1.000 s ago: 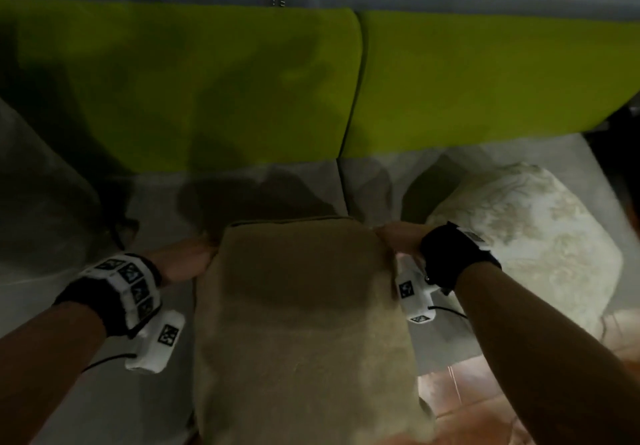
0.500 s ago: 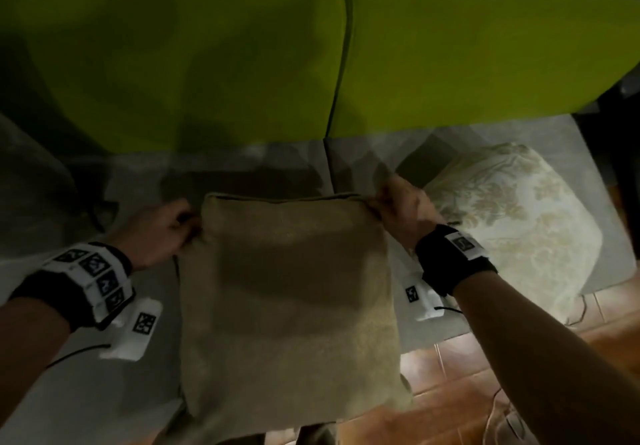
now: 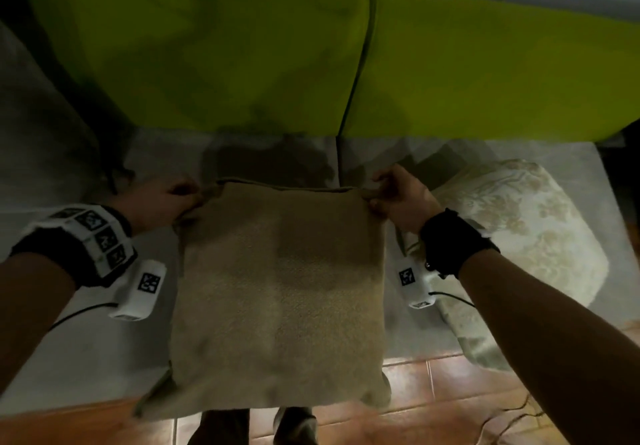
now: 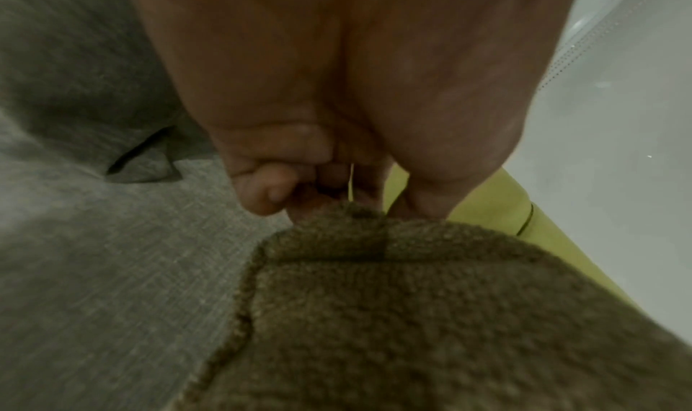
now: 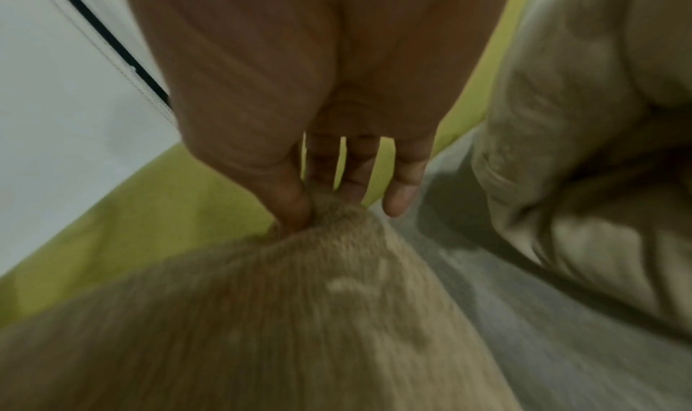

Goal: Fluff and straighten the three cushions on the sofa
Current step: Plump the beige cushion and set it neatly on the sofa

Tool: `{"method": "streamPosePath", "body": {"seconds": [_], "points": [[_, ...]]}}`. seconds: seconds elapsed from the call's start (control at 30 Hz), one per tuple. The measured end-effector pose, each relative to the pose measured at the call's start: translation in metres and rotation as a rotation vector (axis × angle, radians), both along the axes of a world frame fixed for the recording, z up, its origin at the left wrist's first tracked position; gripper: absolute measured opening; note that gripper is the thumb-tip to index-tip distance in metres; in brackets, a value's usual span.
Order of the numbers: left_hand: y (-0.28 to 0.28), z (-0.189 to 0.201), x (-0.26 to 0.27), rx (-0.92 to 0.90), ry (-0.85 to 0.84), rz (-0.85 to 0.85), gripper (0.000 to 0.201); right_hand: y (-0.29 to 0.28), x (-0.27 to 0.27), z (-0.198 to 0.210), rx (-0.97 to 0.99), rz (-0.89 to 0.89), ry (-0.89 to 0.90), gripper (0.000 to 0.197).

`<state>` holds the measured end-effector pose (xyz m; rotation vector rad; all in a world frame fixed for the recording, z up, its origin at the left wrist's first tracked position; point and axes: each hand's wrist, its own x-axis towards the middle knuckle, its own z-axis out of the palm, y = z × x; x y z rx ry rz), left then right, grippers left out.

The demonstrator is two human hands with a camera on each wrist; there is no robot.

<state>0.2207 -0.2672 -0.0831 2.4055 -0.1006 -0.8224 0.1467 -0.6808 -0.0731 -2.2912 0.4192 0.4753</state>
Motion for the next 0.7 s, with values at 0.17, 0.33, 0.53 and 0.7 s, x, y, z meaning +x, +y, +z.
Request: {"method": "streamPosePath", "body": {"seconds": [0.17, 0.33, 0.53, 0.7], "points": [[0.007, 0.002, -0.001, 0.066, -0.159, 0.072, 0.012, -0.005, -0.004, -0.016, -0.073, -0.107, -0.045, 0.061], [0.002, 0.004, -0.009, -0.037, -0.285, 0.219, 0.022, -0.014, -0.003, -0.019, 0.288, -0.329, 0.356, 0.06], [0.004, 0.013, -0.006, -0.017, -0.159, 0.191, 0.028, -0.021, 0.0, -0.002, 0.058, 0.042, 0.182, 0.009], [0.014, 0.004, -0.009, 0.029, -0.031, 0.057, 0.026, -0.016, 0.003, -0.01, 0.351, -0.268, -0.008, 0.019]]}}
